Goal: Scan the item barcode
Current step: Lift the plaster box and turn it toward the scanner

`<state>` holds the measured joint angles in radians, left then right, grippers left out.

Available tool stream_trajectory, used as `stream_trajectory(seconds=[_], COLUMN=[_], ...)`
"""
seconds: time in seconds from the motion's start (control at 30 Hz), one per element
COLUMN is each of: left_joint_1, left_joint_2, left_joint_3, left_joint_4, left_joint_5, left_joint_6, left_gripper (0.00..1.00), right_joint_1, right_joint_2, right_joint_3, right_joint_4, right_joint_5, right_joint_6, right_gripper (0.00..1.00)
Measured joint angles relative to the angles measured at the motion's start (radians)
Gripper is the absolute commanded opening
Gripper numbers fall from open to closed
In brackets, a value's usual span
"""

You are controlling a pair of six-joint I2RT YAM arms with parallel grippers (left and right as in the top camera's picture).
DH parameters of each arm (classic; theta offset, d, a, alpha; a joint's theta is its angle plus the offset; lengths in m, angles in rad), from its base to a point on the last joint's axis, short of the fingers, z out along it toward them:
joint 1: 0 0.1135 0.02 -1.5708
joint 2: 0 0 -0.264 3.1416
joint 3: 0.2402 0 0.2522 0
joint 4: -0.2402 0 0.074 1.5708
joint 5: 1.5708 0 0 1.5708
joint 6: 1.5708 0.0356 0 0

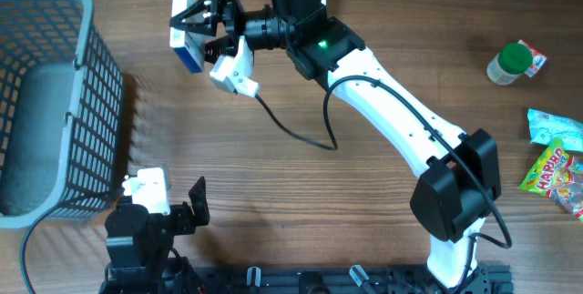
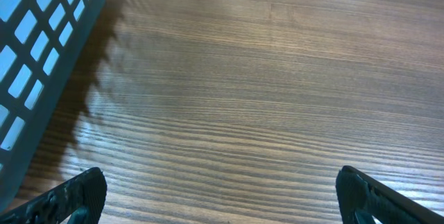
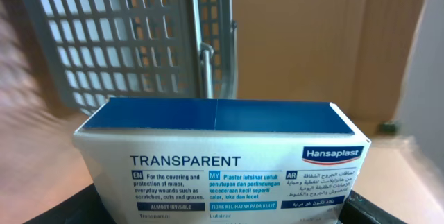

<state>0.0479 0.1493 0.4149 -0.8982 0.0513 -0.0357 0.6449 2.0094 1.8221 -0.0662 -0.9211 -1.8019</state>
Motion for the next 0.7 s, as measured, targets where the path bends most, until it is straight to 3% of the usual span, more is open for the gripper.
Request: stream_trajectory(seconds=[0.13, 0.53, 0.7], left_joint_1=[0.0, 0.0, 0.0], left_joint_2=[0.0, 0.0, 0.0], left_joint_3=[0.0, 0.0, 0.0], left_joint_4=[0.0, 0.0, 0.0], left_joint_5=[0.0, 0.0, 0.0], left_joint_6=[0.0, 0.0, 0.0], left_gripper=[1.0, 1.0, 1.0], right_joint_1=[0.007, 0.042, 0.043], right_joint_2=[-0.003, -0.05, -0.05], right_joint_3=[0.0, 0.0, 0.0], right_joint_4=[0.001, -0.001, -0.114], right_joint_5=[-0.013, -0.022, -0.016], right_joint_6=[-0.125, -0.277, -0.277], right_gripper=[0.74, 0.7, 0.78])
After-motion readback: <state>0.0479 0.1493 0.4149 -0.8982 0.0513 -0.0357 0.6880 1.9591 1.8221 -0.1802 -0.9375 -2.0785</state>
